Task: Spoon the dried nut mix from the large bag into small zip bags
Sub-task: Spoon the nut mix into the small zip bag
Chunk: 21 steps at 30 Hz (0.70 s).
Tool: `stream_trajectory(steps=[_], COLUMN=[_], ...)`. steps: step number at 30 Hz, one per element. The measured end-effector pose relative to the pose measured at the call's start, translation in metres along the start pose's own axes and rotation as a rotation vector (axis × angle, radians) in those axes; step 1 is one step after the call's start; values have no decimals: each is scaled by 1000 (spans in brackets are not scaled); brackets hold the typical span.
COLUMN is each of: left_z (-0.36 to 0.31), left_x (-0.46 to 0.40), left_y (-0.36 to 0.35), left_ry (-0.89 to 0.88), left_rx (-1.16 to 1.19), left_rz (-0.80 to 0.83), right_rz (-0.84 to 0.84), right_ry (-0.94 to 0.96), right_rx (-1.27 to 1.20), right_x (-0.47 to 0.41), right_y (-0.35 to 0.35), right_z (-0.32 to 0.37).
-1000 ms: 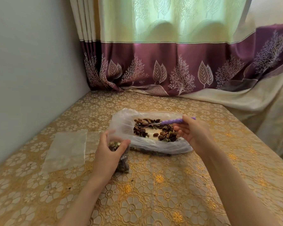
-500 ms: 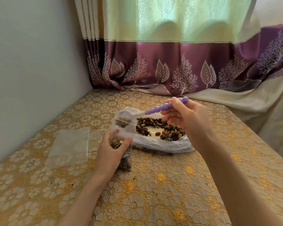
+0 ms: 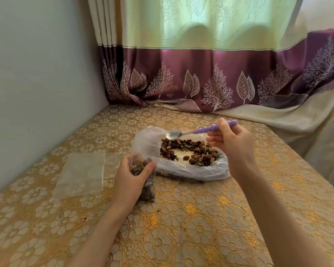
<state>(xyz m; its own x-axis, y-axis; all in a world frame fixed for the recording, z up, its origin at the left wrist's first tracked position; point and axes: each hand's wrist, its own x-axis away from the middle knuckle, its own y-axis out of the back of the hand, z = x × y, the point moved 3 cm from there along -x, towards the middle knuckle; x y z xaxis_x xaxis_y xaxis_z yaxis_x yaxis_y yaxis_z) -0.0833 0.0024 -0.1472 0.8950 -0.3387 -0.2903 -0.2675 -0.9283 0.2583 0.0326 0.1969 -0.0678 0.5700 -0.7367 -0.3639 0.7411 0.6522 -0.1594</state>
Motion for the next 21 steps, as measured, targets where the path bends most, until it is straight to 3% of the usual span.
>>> stream_trajectory(steps=[9,14,21], left_z=[1,1,1], left_x=[0,0,-1], left_y=[0,0,0], left_ry=[12,13,16], left_rx=[15,32,34], left_rz=[-27,-30,-27], right_rz=[-72,-35,46], right_ry=[32,-45,-318], right_rx=[374,382,145], right_x=[-7,-5,2], right_y=[10,8,-2], right_z=[-27,-34,-45])
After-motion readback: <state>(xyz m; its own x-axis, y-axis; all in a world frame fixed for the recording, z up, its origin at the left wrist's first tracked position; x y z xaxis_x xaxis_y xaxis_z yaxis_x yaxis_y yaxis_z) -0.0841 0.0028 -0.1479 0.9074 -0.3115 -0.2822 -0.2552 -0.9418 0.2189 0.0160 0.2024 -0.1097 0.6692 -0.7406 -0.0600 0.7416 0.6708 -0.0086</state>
